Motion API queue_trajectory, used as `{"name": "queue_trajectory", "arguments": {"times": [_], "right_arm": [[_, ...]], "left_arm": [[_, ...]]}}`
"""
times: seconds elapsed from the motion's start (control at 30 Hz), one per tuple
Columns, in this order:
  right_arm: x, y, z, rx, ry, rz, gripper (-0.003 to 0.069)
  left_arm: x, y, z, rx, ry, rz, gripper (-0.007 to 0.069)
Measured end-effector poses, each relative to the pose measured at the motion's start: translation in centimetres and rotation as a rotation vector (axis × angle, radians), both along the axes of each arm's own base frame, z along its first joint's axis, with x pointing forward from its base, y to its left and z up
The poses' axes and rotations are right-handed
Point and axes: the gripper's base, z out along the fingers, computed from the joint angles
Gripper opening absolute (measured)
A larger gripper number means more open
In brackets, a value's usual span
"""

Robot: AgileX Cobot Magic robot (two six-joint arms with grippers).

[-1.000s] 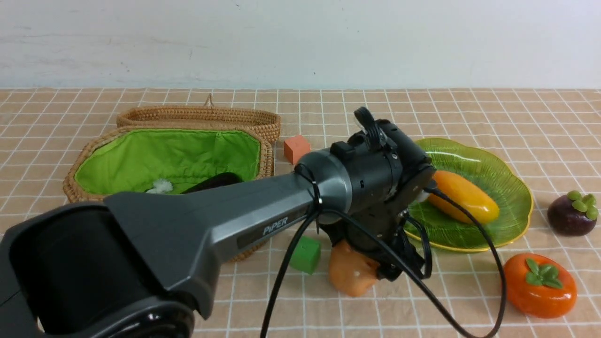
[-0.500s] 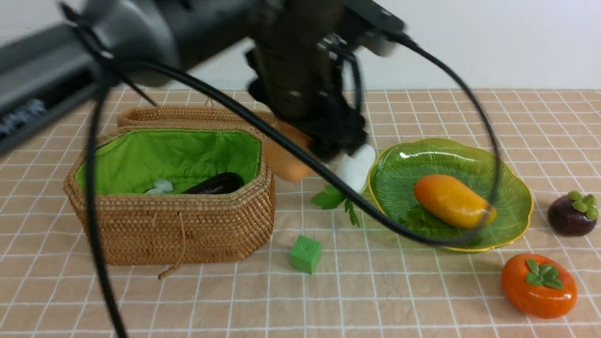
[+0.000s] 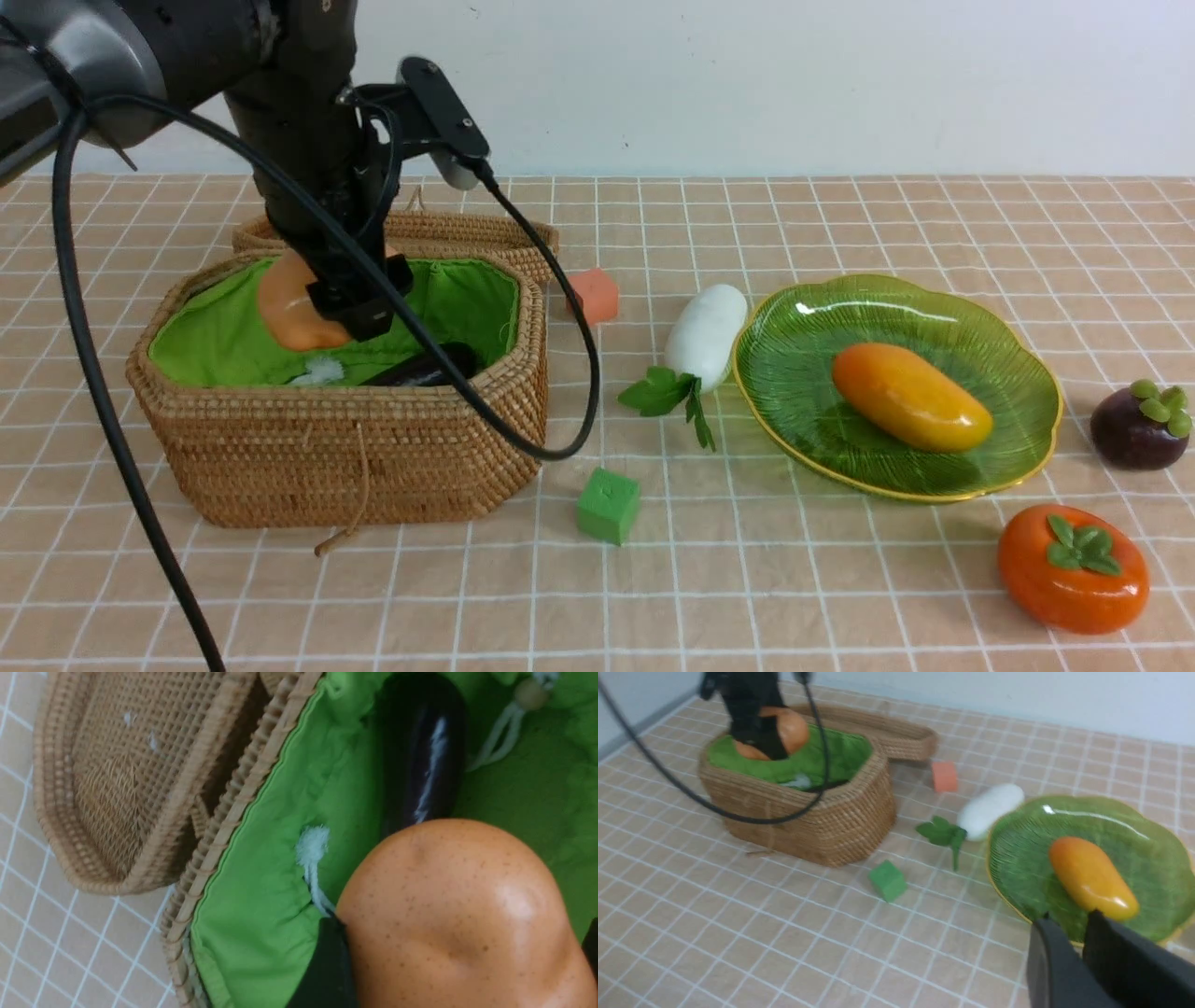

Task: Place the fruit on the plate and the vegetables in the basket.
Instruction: Grab a potato with your left arm and place it in the basket on the left, then take a daikon with your left arm and place it on the basket on the left.

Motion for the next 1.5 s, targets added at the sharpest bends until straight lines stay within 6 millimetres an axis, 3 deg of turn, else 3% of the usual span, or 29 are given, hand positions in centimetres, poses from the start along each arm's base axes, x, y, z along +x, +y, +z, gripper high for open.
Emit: {"name": "queue_trajectory", "arguments": {"times": [0.27,0.33,0.53,0.63,0.7,0.73,0.77,0.8,0.87,0.93,1.0,1.07,1.1,1.13,1.17,1.27,1.5], "right_arm": [[-0.7,1.4,0.9,0.0,-0.125,0.199,0.012],[-0.7,1.4,0.9,-0.002,-0.129,0.204,0.0122],[-0.7,1.4,0.8,-0.021,-0.135,0.203,0.0125],[-0.7,1.2,0.6,-0.041,-0.12,0.191,0.0127],[-0.6,1.1,0.5,-0.034,-0.097,0.169,0.0129],[-0.6,1.1,0.5,-0.034,-0.094,0.167,0.0129],[-0.5,1.0,0.4,-0.03,-0.076,0.148,0.0129],[-0.5,0.9,0.4,-0.028,-0.072,0.144,0.0129],[-0.4,0.8,0.3,-0.027,-0.056,0.12,0.0132],[-0.4,0.7,0.2,-0.031,-0.052,0.112,0.0133],[-0.5,0.7,0.1,-0.029,-0.04,0.116,0.0134],[-0.6,0.8,0.0,-0.021,-0.02,0.127,0.0136],[-0.6,0.8,0.0,-0.02,-0.02,0.127,0.0136],[-0.7,0.9,0.0,-0.014,-0.003,0.136,0.0136],[-0.7,0.9,-0.1,-0.013,0.002,0.138,0.0137],[-0.9,1.0,-0.3,-0.009,0.038,0.147,0.0136],[-0.9,1.0,-0.4,-0.001,0.057,0.147,0.0136]], "left_arm": [[-0.1,0.3,0.0,-0.02,0.004,0.112,0.0659],[-0.2,0.4,0.0,-0.025,0.014,0.137,0.0636],[-0.5,-0.1,0.0,-0.092,0.029,0.195,0.0462],[-1.4,-2.8,0.5,-0.28,0.048,0.266,0.0324],[-2.3,-6.0,0.9,-0.418,0.065,0.274,0.0233],[-2.3,-6.4,1.1,-0.431,0.065,0.277,0.0224],[-2.8,-8.5,1.2,-0.473,0.081,0.253,0.0167],[-2.8,-8.9,1.2,-0.477,0.083,0.249,0.0161],[-2.6,-12.1,0.6,-0.505,0.102,0.208,0.0131],[-2.1,-13.9,-0.2,-0.515,0.106,0.189,0.0136],[-0.1,-15.9,-2.0,-0.544,0.094,0.203,0.0198],[1.6,-16.9,-3.2,-0.583,0.053,0.226,0.029],[1.8,-17.0,-3.4,-0.582,0.052,0.229,0.03],[3.1,-17.5,-4.7,-0.594,0.017,0.245,0.0372],[3.2,-17.5,-4.5,-0.599,0.009,0.245,0.0381],[4.8,-18.3,-7.0,-0.614,-0.035,0.263,0.0506],[5.7,-18.8,-9.6,-0.61,-0.045,0.271,0.0541]]}}
